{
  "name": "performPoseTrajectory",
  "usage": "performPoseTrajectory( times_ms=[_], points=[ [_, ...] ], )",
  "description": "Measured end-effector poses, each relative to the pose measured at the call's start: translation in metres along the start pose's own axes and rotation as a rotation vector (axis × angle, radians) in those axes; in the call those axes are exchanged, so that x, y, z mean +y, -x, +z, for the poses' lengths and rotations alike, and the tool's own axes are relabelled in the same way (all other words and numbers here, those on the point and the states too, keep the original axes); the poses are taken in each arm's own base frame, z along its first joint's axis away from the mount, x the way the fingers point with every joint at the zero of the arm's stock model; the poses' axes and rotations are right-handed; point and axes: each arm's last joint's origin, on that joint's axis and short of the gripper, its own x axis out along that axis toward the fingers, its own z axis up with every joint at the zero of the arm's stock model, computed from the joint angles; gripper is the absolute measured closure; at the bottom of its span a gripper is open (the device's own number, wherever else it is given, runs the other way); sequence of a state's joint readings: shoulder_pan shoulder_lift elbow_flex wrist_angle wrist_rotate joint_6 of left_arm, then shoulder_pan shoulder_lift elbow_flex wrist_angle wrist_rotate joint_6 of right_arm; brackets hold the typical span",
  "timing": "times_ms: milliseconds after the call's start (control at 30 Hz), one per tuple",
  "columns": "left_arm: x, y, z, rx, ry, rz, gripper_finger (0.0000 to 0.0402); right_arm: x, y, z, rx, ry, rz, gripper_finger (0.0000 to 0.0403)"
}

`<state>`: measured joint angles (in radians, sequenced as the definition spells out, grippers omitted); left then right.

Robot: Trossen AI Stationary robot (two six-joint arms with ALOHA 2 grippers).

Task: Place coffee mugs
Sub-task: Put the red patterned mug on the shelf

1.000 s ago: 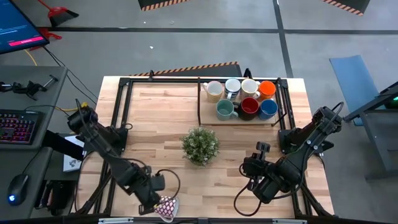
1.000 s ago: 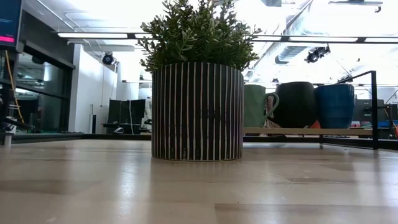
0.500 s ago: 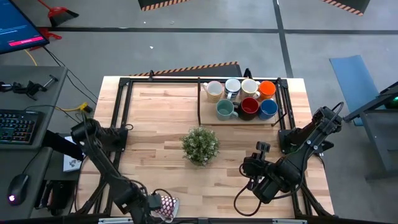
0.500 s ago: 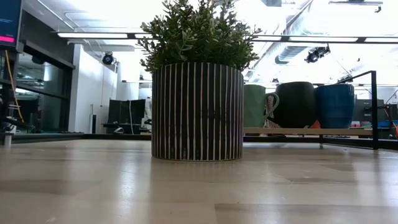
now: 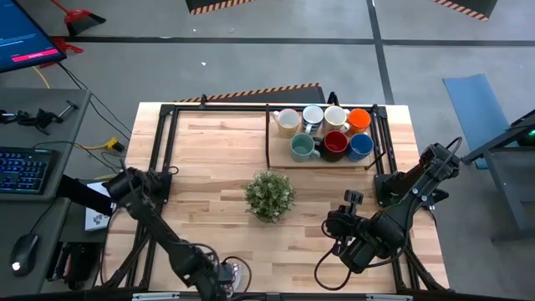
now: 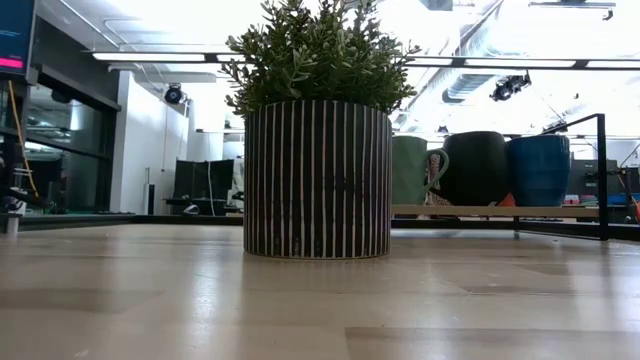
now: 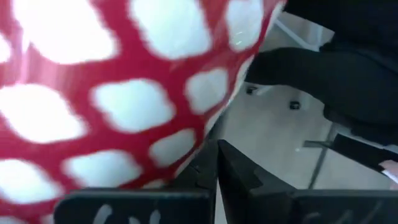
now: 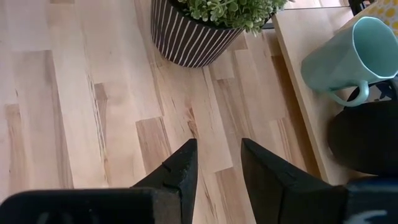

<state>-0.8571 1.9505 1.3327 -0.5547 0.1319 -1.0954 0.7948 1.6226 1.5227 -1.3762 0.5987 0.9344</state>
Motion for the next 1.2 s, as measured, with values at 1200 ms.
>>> performPoseTrajectory(
  times_ms=[1200],
  points=[
    [0.042,0.048,0.078,-0.226,-0.240,0.108,0.0401,0.002,0.000,0.001,-0.009,-0.019,0.012,0.0302]
  ],
)
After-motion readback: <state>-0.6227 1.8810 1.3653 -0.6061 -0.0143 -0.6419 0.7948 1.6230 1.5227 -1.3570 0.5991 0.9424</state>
